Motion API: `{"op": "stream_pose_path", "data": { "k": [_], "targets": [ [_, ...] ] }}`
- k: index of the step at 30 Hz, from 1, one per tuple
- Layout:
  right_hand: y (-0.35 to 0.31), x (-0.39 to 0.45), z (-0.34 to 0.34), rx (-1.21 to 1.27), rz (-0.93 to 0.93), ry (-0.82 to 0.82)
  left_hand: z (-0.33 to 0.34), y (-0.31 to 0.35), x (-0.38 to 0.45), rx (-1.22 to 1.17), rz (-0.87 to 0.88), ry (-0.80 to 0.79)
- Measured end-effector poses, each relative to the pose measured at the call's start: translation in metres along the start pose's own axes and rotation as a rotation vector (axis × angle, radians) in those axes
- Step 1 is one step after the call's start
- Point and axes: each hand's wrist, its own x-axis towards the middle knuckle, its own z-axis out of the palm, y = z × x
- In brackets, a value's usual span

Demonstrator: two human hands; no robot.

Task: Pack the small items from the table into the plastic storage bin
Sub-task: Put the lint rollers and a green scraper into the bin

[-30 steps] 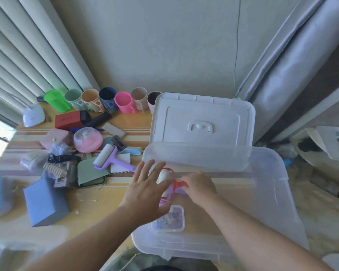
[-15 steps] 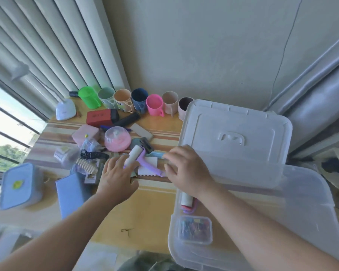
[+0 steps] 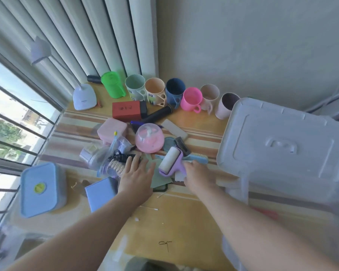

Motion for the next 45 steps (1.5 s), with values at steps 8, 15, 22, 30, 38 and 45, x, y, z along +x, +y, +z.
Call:
{"op": "stream_pose_path", "data": {
  "k": [8,15,22,30,38,45],
  "targets": [
    [0.000,0.008,0.011,-0.079,0.065,-0.043,0.006,0.008,0.031,0.092,0.030,-0.112],
    [0.023,-0.008,-0.035,0.093,-0.050,0.088,-0.028,0.011,0.011,-0.083,0.048,-0.068],
    [0.099,-0.077,-0.121,0.246,-0.183,0.529,-0.105,0.061,-0.042,-0.333,0.055,0.190],
    [0.266,-0.203,-0.097,0.323,-0.009,0.504,-0.151,0.196,-0.061,-0.515,-0.043,0.447],
    [0.311,-0.222,0.016,0.256,0.054,0.118,-0.147,0.291,-0.081,-0.468,0.080,0.435],
    [0.241,-0.209,0.061,0.139,-0.178,-0.090,-0.127,0.313,-0.100,-0.395,0.108,0.374]
  ]
}}
